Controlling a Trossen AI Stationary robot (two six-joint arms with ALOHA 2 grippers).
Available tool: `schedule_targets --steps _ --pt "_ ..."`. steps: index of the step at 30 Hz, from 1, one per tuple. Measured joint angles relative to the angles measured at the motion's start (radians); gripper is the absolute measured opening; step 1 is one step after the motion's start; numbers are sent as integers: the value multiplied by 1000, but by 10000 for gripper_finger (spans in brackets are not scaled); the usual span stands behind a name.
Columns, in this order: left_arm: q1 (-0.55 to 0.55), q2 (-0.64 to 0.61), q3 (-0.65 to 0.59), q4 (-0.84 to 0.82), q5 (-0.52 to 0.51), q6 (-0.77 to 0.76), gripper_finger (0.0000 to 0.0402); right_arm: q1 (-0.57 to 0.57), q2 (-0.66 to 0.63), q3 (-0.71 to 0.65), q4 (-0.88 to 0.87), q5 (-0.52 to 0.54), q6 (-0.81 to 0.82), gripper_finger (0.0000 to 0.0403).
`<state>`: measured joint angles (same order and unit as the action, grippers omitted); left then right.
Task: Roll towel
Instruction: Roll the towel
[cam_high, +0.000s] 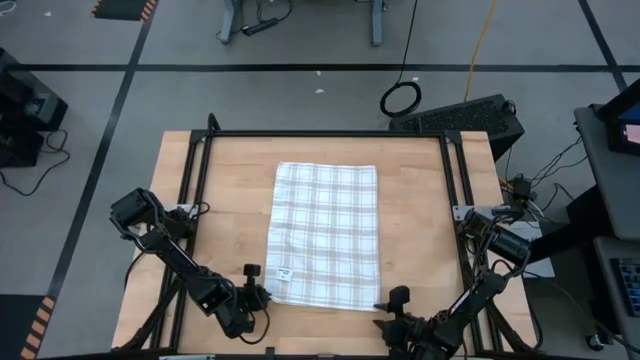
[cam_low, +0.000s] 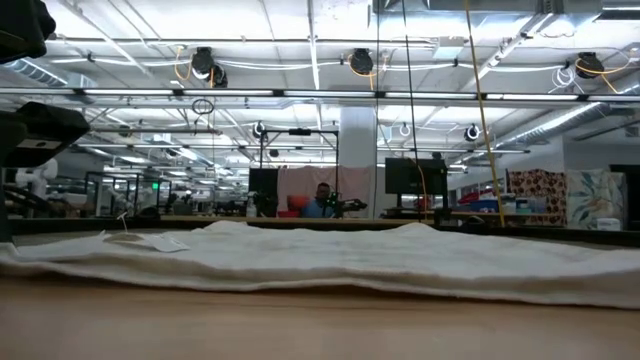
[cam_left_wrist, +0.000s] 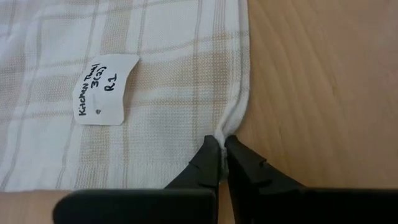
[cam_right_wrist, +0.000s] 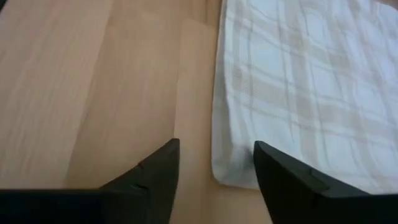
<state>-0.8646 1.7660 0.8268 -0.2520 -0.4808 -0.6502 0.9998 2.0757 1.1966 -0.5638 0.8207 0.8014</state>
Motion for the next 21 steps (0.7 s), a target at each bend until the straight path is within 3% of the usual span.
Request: schedule_targets --steps 13,21 --pt "-1 0 0 9 -2 1 17 -11 5 -3 -48 -13 75 11" --pt "-39 -63 15 40 36 0 17 -10 -70 93 -97 -108 60 4"
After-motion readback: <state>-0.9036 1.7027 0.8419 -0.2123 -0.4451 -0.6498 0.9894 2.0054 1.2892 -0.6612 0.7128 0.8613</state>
